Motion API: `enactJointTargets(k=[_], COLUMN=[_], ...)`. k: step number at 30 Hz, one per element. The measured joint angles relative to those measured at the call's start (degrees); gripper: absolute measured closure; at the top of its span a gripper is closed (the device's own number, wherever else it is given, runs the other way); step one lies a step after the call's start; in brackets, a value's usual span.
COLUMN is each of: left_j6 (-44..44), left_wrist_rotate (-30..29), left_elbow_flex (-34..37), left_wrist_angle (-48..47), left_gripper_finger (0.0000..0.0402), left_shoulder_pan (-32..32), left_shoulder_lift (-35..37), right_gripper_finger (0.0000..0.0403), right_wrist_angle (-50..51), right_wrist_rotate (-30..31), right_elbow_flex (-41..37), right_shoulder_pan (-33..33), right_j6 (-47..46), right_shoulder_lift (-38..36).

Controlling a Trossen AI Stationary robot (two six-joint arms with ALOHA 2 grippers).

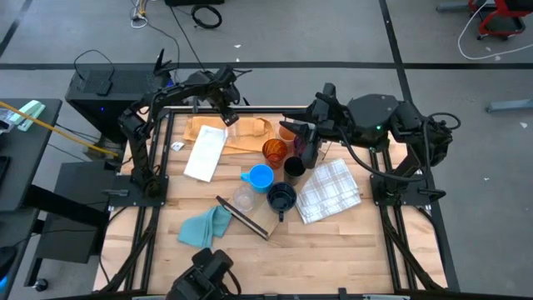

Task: Stack small to large cups/mugs on shelf
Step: Put the transparent mug on the shelf

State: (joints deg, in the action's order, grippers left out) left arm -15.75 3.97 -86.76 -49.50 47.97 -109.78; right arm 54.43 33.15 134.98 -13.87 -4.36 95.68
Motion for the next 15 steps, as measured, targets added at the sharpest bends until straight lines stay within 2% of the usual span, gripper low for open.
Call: enactJointTargets(k=[9, 15], left_j6=[0.1, -0.4], left_wrist_rotate=[-0.2, 0.1], left_elbow_flex=[0.0, -0.2], left_wrist_angle=[1.3, -0.7], left_gripper_finger=[0.0227, 0.0224], left_shoulder_pan=[0.2, -0.3], left_shoulder_lift=[-0.1, -2.8], right_gripper_finger=[0.0300, 0.0300], right_wrist_angle=[0.0, 0.0], right_wrist_rotate=[0.0, 0.0], right_elbow_flex=[0.0, 0.0], right_shoulder_pan=[0.0, 0.0], right_j6=[-0.3, -0.6], right_shoulder_lift=[0.0, 0.0])
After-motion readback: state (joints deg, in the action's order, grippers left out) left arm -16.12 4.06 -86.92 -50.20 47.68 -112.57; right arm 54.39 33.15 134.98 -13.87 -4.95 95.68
